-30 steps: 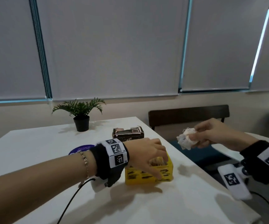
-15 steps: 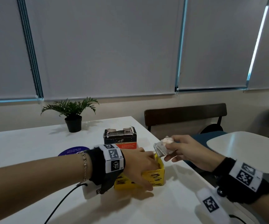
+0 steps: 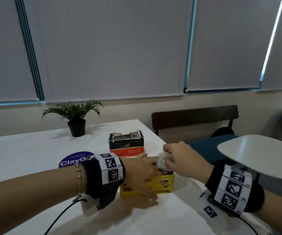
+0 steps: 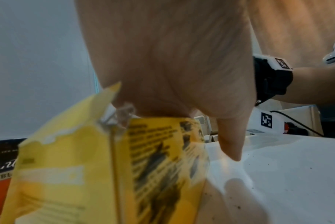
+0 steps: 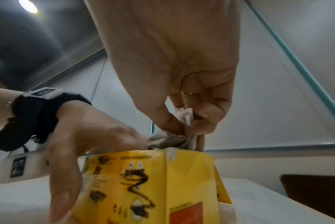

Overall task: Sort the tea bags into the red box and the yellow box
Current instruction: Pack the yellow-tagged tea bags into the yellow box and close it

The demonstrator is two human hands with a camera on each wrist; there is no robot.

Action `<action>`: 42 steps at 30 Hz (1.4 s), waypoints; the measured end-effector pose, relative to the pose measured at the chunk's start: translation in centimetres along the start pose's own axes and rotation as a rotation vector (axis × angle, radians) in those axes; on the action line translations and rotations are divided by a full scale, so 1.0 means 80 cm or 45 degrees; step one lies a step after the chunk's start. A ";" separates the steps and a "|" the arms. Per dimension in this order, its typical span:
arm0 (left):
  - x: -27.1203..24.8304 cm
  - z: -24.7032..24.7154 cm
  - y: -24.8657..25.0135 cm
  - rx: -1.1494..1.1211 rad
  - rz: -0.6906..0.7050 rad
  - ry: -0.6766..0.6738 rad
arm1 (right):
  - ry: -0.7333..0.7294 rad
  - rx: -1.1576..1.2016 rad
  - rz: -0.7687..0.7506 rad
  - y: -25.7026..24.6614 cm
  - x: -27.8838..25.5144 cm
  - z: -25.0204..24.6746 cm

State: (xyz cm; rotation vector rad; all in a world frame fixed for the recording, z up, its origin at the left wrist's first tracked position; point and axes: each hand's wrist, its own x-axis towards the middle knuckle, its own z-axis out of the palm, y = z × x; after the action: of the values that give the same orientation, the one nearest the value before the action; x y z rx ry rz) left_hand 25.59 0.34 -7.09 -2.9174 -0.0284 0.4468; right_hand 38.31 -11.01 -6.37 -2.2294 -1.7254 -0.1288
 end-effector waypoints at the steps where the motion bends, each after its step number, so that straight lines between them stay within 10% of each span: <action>1: -0.001 0.000 0.000 -0.009 -0.010 -0.007 | -0.014 -0.077 -0.012 -0.004 -0.001 0.001; 42: -0.005 0.014 -0.006 -0.261 -0.028 0.097 | -0.409 -0.066 0.074 -0.011 0.015 -0.003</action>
State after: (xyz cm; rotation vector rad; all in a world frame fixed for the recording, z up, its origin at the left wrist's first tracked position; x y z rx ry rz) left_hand 24.87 0.97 -7.97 -3.1294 -0.1013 0.3481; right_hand 37.80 -9.78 -5.66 -2.4432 -1.8281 0.2121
